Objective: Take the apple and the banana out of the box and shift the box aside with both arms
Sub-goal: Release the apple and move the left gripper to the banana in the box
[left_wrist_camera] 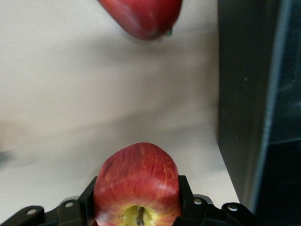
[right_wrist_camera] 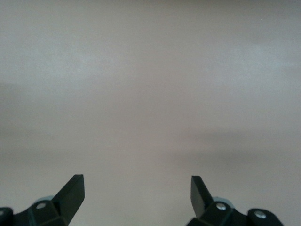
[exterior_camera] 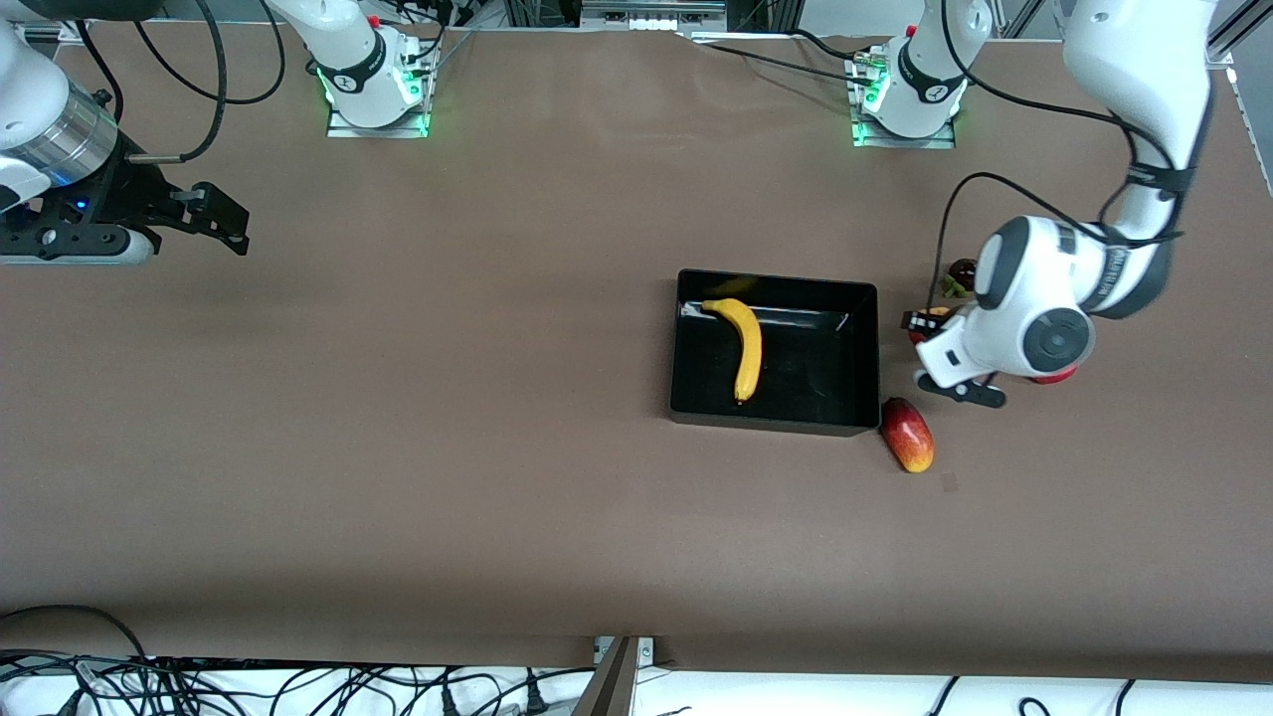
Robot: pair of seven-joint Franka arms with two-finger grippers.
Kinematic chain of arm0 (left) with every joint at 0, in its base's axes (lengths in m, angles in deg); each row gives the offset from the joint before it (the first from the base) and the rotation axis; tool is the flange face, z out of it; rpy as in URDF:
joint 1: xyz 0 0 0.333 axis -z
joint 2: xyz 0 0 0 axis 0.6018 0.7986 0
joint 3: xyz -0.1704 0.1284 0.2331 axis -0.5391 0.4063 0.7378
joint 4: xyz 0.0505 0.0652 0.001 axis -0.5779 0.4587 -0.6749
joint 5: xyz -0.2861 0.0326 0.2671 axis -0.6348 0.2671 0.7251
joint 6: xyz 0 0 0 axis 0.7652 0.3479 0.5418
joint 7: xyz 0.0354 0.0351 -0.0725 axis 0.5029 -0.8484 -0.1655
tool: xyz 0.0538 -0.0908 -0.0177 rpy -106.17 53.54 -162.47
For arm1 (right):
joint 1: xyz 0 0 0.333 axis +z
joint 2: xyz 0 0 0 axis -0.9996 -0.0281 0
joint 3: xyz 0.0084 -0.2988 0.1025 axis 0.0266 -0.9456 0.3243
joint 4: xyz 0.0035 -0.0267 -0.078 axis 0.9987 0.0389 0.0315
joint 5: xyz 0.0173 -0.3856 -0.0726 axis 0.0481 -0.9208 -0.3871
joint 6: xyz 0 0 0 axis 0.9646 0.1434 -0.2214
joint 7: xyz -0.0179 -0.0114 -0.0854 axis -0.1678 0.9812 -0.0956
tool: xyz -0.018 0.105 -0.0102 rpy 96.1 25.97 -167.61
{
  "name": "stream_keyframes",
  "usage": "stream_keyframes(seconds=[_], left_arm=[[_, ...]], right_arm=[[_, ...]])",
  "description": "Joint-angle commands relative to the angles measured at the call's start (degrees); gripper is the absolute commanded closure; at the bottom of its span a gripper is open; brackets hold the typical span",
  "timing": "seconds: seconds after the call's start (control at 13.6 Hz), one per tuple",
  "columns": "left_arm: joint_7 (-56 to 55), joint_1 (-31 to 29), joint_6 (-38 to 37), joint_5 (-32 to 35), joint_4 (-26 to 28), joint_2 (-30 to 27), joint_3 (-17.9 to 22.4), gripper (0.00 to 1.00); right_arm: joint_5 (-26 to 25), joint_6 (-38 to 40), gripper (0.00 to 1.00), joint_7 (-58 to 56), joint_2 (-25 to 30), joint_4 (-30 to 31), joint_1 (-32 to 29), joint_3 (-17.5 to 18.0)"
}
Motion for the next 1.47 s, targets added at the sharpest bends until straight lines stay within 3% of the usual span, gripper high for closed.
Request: stream_keyframes(seconds=[0.0,0.07,0.15,0.22,0.37,0.59,0.66,0.81,0.96,1.18,1.4], left_arm=[[4.07,-1.91,7.87,1.04,6.80,-2.00,-0.21,0.78],[4.43,-1.92,10.94,1.04,8.12,-1.38,-0.13,0.74],[4.52,-1.92,11.06,1.04,7.96,-1.03,-0.21,0.48],[4.61,-1.92,10.45,1.04,7.61,-1.29,-0.21,0.00],[3.82,-1.74,4.60,0.69,4.03,-1.90,-0.30,0.00],[3.64,-0.78,-12.70,-0.88,-10.80,-1.64,-0.39,0.00],[3.47,0.36,-15.10,-1.50,-15.02,-1.47,-0.39,0.00],[0.77,4.83,-15.66,-1.68,-19.09,-1.29,-0.39,0.00],[-10.88,10.97,-15.13,-2.99,-21.39,-0.77,-0.30,0.00],[-19.37,17.49,-5.68,-3.09,-22.98,5.37,-0.30,0.00],[-19.91,19.26,0.85,-3.09,-21.58,9.51,-0.39,0.00]], right_arm=[[-0.92,0.57,0.00,-0.10,-0.57,-1.27,-0.40,0.35],[-0.92,0.57,0.00,-0.10,-0.57,-1.27,-0.40,0.26],[-0.84,0.57,0.00,-0.10,-0.57,-1.27,-0.40,0.35],[-0.84,0.48,0.00,-0.10,-0.57,-1.27,-0.40,0.26],[-1.10,0.48,0.00,-0.10,-0.57,-1.36,-0.40,0.35],[-1.10,0.48,0.00,-0.10,-0.57,-1.36,-0.40,0.35],[-1.10,0.48,0.00,-0.10,-0.65,-1.27,-0.40,0.35],[-1.10,0.48,0.00,-0.10,-0.65,-1.36,-0.40,0.35],[-1.10,0.48,0.00,-0.10,-0.65,-1.27,-0.40,0.35],[-1.01,0.57,0.00,-0.10,-1.09,-1.36,-0.40,0.35],[-1.01,0.39,0.00,-0.02,-1.18,-1.36,-0.40,0.26]])
